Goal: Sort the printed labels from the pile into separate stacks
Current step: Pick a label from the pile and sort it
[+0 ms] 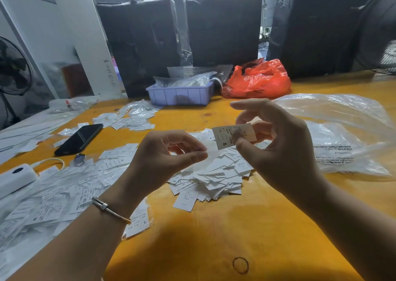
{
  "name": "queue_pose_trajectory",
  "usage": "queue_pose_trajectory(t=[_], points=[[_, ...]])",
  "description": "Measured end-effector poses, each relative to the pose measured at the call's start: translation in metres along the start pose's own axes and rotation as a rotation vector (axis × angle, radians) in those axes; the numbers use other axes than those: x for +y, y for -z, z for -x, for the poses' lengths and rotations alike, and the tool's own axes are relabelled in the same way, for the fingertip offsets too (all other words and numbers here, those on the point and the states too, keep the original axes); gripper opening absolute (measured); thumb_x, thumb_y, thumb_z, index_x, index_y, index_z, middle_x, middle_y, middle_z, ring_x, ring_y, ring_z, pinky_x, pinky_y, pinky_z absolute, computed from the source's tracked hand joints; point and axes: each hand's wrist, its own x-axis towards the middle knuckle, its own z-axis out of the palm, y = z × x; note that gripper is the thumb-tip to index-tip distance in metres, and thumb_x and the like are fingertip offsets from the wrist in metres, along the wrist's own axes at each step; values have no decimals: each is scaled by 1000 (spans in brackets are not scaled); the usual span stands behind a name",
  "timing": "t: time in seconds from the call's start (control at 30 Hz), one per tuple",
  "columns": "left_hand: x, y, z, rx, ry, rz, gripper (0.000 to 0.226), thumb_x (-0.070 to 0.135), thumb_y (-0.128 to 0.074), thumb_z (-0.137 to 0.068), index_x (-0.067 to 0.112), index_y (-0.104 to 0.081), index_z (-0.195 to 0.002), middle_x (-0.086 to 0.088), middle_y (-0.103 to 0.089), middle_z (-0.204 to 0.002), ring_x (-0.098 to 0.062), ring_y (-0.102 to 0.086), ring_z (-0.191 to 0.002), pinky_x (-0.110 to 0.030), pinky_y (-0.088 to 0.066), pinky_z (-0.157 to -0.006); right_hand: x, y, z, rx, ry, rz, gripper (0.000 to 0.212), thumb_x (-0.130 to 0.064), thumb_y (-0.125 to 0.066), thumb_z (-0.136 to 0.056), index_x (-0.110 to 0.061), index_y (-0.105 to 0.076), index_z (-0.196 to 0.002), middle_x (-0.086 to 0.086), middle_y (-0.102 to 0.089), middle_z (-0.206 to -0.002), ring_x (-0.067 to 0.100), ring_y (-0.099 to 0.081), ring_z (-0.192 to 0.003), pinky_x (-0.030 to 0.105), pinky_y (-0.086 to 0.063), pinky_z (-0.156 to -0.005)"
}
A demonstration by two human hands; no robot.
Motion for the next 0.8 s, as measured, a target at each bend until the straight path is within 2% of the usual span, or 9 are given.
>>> queue_pose_trajectory(t=[0.07,0.23,0.57,0.8], points=[[1,0,0,6,0,4,25,42,-72,-70,23,-74,-86,7,-74,-81,-16,-69,-79,-38,-59,-72,0,-1,1,1,6,7,49,-6,-74,-74,-28,-59,-116,-6,-66,-92,11,-68,-78,21,-59,-64],[1,0,0,12,1,2,23,38,-72,-70,21,-74,-86,6,-74,-82,-16,-69,-79,-38,-59,-72,-1,-1,0,23,35,23,43,-6,-73,-74,-20,-63,-115,-6,-65,-91,11,-68,-76,18,-58,-65],[2,1,0,19,1,5,24,40,-71,-69,22,-73,-85,7,-74,-82,-15,-69,-79,-36,-59,-72,-1,0,0,21,29,11,47,-2,-75,-74,-25,-60,-113,-5,-65,-91,8,-68,-79,16,-57,-66],[2,0,0,7,7,4,23,40,-71,-70,22,-73,-85,7,-74,-82,-14,-69,-79,-36,-59,-72,-2,-3,2,-35,-4,37,42,-7,-73,-76,-21,-65,-115,-6,-67,-91,12,-70,-77,32,-59,-58]])
